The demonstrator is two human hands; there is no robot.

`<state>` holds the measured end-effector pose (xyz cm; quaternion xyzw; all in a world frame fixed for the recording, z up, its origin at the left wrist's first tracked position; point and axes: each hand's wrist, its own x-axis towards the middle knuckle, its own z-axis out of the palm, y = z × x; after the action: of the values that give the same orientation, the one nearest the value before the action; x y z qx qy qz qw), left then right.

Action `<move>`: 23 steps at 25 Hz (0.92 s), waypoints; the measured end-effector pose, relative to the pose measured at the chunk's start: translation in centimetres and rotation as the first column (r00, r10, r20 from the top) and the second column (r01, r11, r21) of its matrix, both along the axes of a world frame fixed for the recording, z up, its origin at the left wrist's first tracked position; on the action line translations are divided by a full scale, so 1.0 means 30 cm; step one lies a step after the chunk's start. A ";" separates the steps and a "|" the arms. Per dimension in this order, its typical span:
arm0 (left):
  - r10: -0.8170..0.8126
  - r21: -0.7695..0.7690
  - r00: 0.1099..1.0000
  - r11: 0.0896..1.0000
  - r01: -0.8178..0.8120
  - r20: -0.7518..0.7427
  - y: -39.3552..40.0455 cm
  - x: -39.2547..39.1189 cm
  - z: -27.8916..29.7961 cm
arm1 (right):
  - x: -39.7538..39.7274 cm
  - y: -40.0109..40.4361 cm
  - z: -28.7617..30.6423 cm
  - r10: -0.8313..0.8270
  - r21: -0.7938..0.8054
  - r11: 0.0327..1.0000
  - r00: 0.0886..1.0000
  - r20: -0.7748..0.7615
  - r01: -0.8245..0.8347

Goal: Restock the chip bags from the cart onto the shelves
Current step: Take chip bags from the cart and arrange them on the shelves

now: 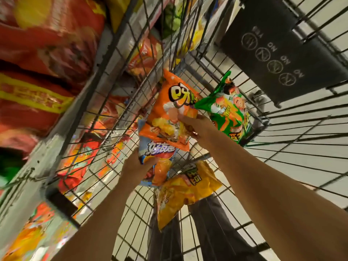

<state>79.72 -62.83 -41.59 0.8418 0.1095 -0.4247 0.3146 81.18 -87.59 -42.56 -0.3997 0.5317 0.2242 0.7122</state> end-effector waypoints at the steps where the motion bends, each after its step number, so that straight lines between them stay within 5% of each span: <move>1: 0.057 -0.034 0.998 0.998 -0.056 0.037 0.012 -0.014 0.036 | 0.000 -0.001 0.043 0.002 0.023 1.000 1.000 0.018 -0.003; 4: 0.167 -0.071 0.978 0.985 -0.159 0.124 0.029 -0.029 0.148 | -0.034 -0.027 0.199 -0.015 0.161 0.987 0.993 0.116 -0.004; 8: 0.102 -0.086 0.963 0.993 -0.083 0.251 0.017 -0.037 0.330 | -0.136 -0.074 0.416 -0.031 0.311 0.948 0.955 0.296 -0.065; 13: 0.125 -0.179 0.920 0.982 -0.062 0.371 0.029 -0.084 0.588 | -0.259 -0.094 0.679 0.082 -0.072 0.996 0.882 0.465 -0.055; 18: 0.384 -0.408 0.845 0.885 -0.223 0.371 0.127 -0.238 0.781 | -0.429 -0.011 0.928 0.308 -0.486 0.874 0.744 0.592 0.025; 23: 0.487 -0.459 0.714 0.850 -0.257 0.502 0.357 -0.574 0.964 | -0.708 0.174 1.142 0.467 -0.620 0.781 0.592 0.657 0.072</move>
<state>62.51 -52.11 -12.68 0.8198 0.0951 -0.0737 0.5598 59.94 -82.37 -8.31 -0.7150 0.1566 -0.0669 0.6780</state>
